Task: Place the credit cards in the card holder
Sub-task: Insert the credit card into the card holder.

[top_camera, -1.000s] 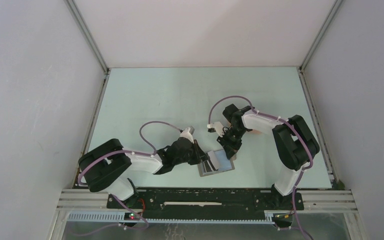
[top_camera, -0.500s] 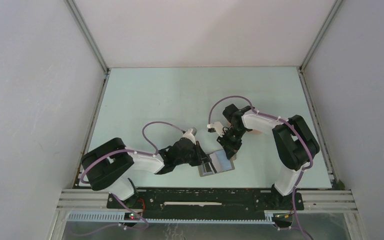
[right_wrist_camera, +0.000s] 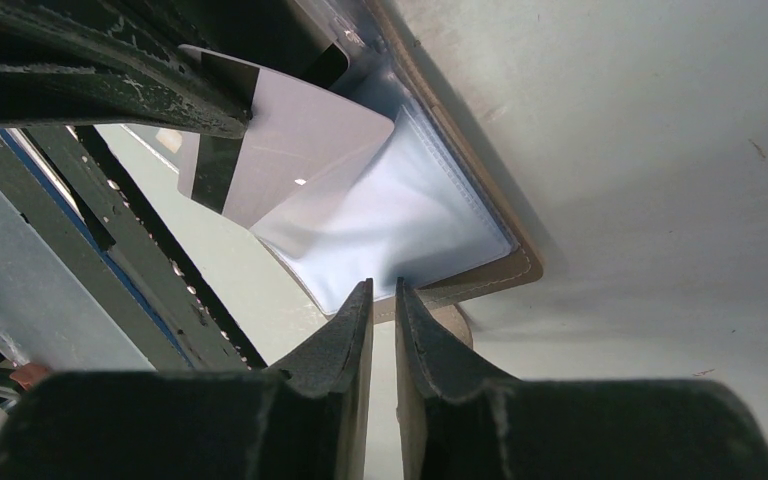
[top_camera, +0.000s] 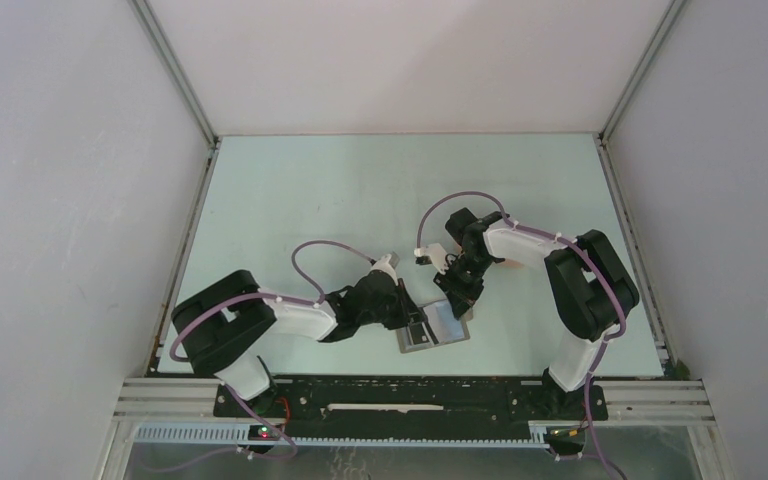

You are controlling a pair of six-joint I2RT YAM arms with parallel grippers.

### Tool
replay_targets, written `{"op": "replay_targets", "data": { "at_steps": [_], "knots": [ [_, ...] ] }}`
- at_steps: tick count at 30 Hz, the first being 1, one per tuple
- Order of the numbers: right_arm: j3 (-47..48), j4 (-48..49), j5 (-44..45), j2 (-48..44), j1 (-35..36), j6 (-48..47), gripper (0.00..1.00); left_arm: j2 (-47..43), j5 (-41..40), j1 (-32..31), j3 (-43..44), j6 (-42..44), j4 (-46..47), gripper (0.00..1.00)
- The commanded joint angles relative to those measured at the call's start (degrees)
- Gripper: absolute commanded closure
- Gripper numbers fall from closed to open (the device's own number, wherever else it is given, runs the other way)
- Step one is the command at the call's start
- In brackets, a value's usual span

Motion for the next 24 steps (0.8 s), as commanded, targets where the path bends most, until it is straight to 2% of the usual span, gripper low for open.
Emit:
{"op": "replay_targets", "data": {
  "at_steps": [1,24],
  "knots": [
    [1.7,-0.4,0.2,-1.8,0.4,0.6,0.78,-0.6,-1.5,-0.4,0.5,0.1,-8.3,1.00],
    [1.8,-0.4,-0.4,-2.4,0.6,0.6,0.78,3.3,5.5,2.4,2.1,-2.5,-12.8,1.00]
  ]
}}
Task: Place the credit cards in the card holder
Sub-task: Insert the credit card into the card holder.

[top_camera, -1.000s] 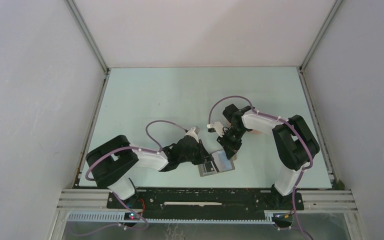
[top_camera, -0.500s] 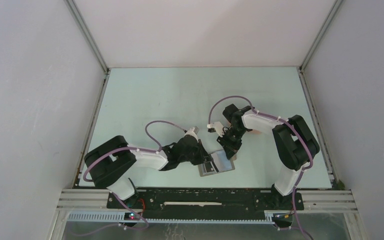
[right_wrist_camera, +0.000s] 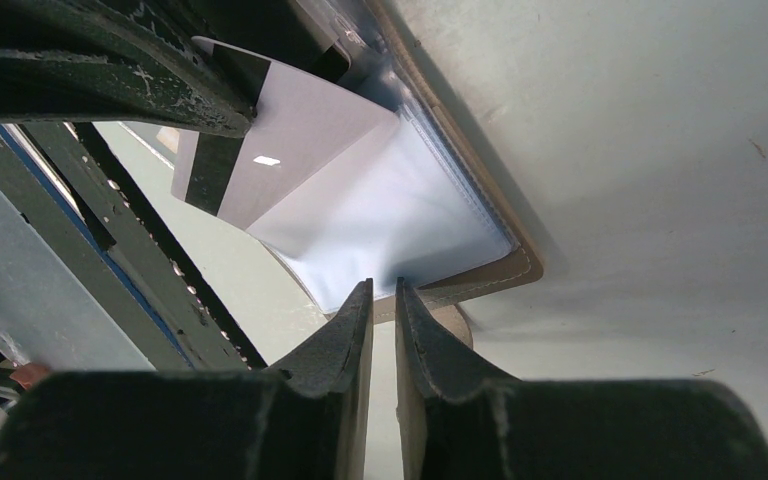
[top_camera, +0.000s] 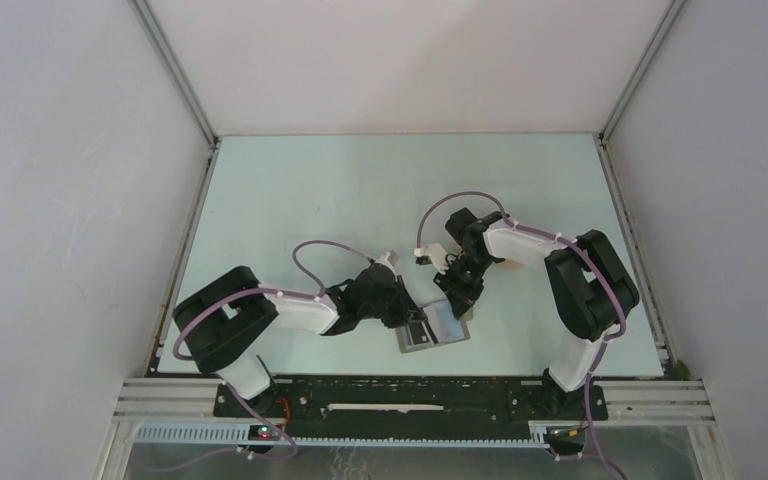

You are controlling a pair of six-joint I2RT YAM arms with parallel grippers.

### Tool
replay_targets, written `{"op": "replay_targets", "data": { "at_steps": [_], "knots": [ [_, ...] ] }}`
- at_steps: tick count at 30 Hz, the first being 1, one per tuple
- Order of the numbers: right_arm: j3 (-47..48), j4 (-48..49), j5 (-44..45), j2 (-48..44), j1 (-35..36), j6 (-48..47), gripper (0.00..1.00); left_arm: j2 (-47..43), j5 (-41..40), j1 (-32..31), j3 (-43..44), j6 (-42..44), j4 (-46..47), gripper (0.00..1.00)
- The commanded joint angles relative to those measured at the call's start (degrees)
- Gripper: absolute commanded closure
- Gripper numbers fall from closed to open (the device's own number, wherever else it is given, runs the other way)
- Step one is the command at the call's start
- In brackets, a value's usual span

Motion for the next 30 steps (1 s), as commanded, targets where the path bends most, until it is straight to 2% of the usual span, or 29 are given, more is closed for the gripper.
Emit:
{"op": "replay_targets", "data": {
  "at_steps": [1,13,18,21,26,30],
  "knots": [
    [1.7,-0.4,-0.4,-2.4,0.6,0.5,0.78,2.7,1.3,0.4,-0.1,1.3,-8.4,1.00],
    [1.8,-0.2,-0.6,-3.6,0.5,0.7,0.75,6.2,3.7,0.8,1.6,1.7,-6.8,0.99],
    [1.7,0.2,-2.4,-6.5,0.1,0.4,0.62,6.7,4.2,1.0,1.4,1.4,-5.3,0.95],
    [1.7,0.0,-4.7,-8.8,-0.6,-0.7,0.58,6.9,4.6,1.2,1.2,1.5,-4.6,0.92],
    [-0.1,0.5,-11.2,-14.6,-0.1,-4.9,0.60,7.1,5.9,1.6,0.9,1.5,-3.0,0.86],
    [-5.3,4.5,-15.6,-21.6,3.3,-13.0,0.64,7.1,6.7,2.1,0.4,1.5,-1.7,0.78]
  ]
}}
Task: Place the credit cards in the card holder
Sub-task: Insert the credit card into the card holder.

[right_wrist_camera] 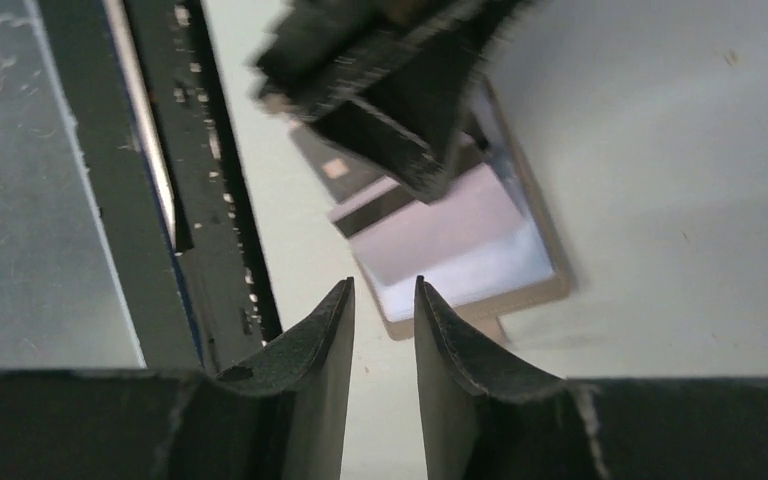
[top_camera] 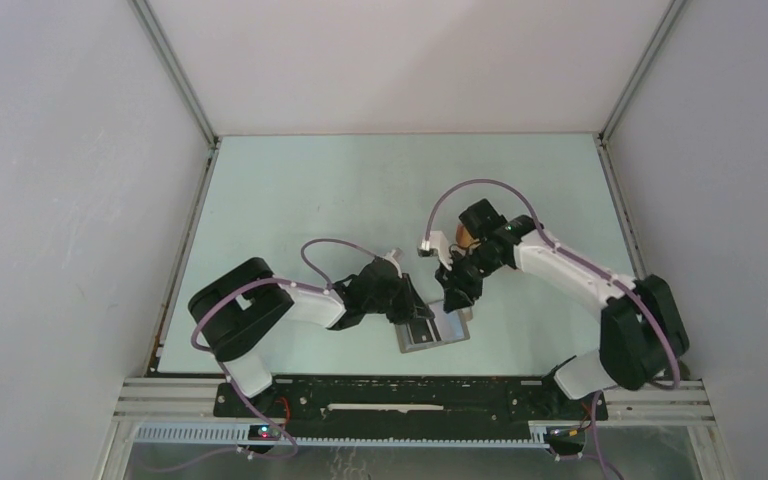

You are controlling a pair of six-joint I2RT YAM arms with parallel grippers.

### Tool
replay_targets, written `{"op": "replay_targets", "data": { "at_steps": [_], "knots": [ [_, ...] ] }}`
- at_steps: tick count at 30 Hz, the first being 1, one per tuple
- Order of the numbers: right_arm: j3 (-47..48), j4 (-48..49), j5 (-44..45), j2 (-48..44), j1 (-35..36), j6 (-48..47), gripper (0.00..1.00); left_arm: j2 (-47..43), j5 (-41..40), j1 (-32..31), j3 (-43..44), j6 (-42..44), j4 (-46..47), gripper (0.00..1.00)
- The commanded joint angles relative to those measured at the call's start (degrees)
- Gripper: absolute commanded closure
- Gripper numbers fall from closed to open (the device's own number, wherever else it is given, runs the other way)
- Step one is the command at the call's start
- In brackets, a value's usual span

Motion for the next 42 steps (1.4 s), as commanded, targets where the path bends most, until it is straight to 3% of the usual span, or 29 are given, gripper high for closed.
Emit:
{"op": "replay_targets", "data": {
  "at_steps": [1,4,6,11,17,26,42],
  "knots": [
    [-6.1,5.0,-7.6,-9.1,4.2,-10.7,0.64,2.0,1.8,0.2,-2.0,1.6,-4.9,0.77],
    [-12.3,9.7,-8.8,-15.3,7.5,-19.9,0.67,2.4,2.7,0.5,-2.0,1.7,-4.1,0.75],
    [-16.2,14.6,-5.0,-18.1,10.5,-22.1,0.71,2.7,3.3,0.7,-2.0,1.8,-3.8,0.75],
    [-18.7,24.8,4.9,-17.2,16.7,-18.6,0.73,2.8,3.6,0.9,-1.9,2.2,-3.8,0.75],
    [-18.6,30.6,14.4,-12.6,23.5,-14.7,0.77,3.2,3.8,0.9,-2.0,2.4,-3.7,0.74],
    [-18.0,32.6,22.0,-7.4,26.2,-13.2,0.77,3.2,4.0,0.8,-1.9,2.6,-3.7,0.74],
    [-18.0,29.4,26.3,-5.8,24.7,-13.8,0.78,4.4,4.9,0.9,-1.2,3.2,-3.4,0.71]
  ]
}}
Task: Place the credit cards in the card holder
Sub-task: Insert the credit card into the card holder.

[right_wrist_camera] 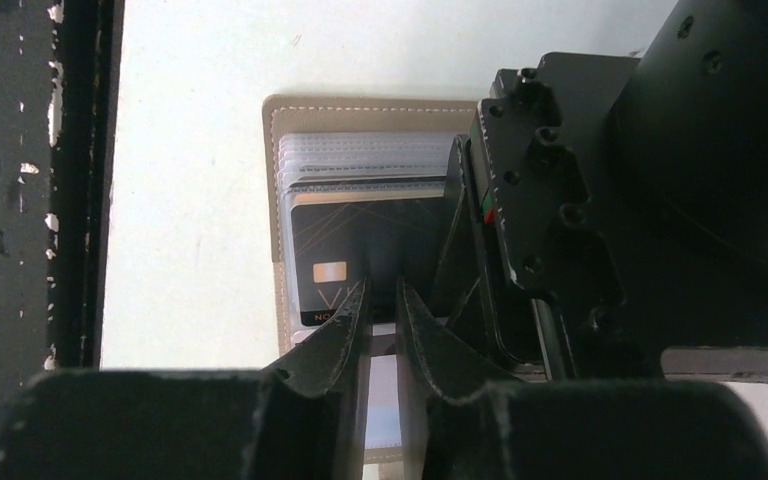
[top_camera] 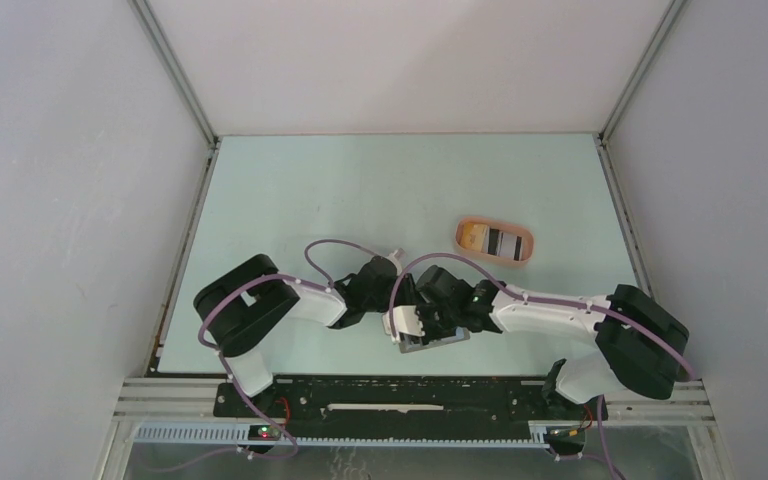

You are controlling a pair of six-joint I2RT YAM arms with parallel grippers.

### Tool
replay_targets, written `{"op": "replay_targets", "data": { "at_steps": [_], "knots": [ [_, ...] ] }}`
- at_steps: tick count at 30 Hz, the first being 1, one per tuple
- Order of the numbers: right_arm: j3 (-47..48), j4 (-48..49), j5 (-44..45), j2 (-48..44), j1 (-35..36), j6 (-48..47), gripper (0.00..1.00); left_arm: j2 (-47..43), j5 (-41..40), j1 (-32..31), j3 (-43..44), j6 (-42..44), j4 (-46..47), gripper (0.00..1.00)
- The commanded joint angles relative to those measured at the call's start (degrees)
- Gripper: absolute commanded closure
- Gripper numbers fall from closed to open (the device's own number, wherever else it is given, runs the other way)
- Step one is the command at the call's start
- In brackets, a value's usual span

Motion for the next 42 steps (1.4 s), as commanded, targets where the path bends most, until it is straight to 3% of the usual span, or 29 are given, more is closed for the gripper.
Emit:
{"op": "replay_targets", "data": {
  "at_steps": [1,25,36,39,42],
  "knots": [
    [1.2,-0.3,3.0,-0.1,-1.5,0.4,0.78,2.5,0.1,-0.1,-1.1,3.1,-6.8,0.70],
    [1.8,-5.1,3.5,-0.7,-7.8,2.1,0.77,2.7,0.7,0.2,-0.3,4.1,-7.7,0.60],
    [6.5,-15.9,-19.2,-9.9,-17.6,5.3,0.57,-4.9,-2.8,0.2,-2.5,6.4,-8.7,0.53],
    [8.2,-16.0,-24.0,-10.0,-22.8,12.7,0.44,-8.2,-4.8,0.2,-4.1,7.7,-7.9,0.52],
    [10.8,-18.5,-28.9,-7.3,-26.7,18.6,0.42,-12.0,-6.7,0.2,-6.1,9.3,-6.5,0.52]
  ]
}}
